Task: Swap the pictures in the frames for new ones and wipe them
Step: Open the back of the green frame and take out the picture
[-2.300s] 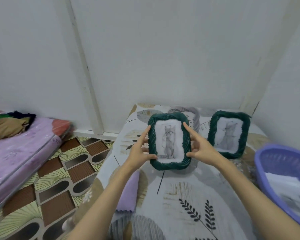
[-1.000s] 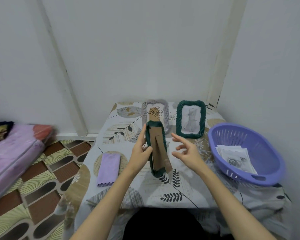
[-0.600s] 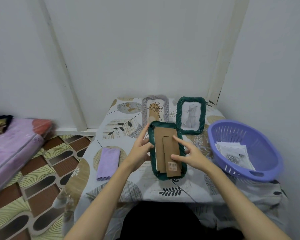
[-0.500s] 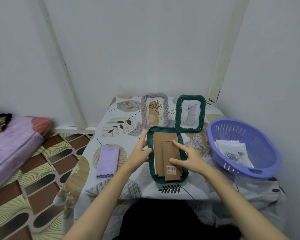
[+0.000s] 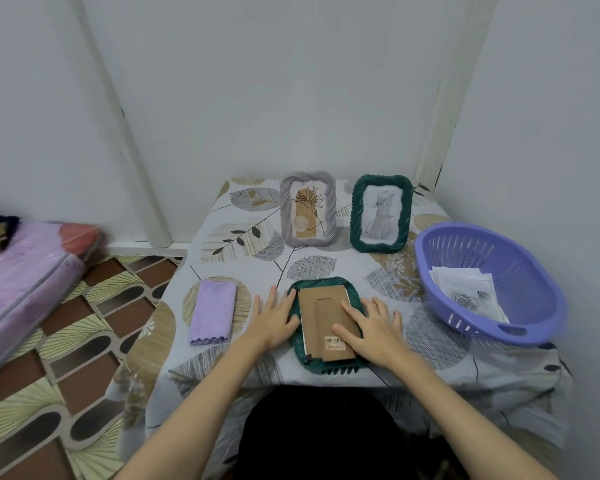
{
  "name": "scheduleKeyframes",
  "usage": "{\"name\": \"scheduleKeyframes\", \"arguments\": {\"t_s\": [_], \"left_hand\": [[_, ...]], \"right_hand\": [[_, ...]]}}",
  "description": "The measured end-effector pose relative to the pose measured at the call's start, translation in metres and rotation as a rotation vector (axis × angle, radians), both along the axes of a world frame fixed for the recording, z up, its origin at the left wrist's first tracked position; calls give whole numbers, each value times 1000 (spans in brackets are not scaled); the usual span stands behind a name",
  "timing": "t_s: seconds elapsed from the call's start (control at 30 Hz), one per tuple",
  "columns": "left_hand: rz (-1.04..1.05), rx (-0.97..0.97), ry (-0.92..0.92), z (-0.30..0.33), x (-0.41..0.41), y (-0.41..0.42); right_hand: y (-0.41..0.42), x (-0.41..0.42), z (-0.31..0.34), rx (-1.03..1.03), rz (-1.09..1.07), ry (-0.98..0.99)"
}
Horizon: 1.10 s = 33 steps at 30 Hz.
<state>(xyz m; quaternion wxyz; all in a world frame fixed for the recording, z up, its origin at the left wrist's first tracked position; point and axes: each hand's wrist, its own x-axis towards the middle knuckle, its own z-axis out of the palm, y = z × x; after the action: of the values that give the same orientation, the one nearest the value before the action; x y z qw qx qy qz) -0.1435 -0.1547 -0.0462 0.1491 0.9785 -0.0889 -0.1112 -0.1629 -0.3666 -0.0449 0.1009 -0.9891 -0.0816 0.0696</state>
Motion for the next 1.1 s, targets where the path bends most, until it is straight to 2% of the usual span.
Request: {"name": "scheduleKeyframes", "arguments": {"t_s": [0.2,0.43,0.5,0.67,0.8,0.97,1.1], "left_hand": [[-39,126,-56,-8,3,4],[16,215,-184,-12,13,3],[37,177,-157,-11,17,4],[13,-61,-138,-7,16,7],[-59,-60,-154,-12,16,10],[21,-143,-226,-13,24,12],[12,-73,-181,-14,33,12]], "right_hand": [[3,1,-7,50,-42,9],[18,1,-16,96,-133,-16],[20,2,-16,123,-143,1],[5,13,-13,167,-120,15],[0,16,-17,139,-70,11],[-5,23,-15,162,-82,-62],[-13,41,-10,124,-89,-55]]}}
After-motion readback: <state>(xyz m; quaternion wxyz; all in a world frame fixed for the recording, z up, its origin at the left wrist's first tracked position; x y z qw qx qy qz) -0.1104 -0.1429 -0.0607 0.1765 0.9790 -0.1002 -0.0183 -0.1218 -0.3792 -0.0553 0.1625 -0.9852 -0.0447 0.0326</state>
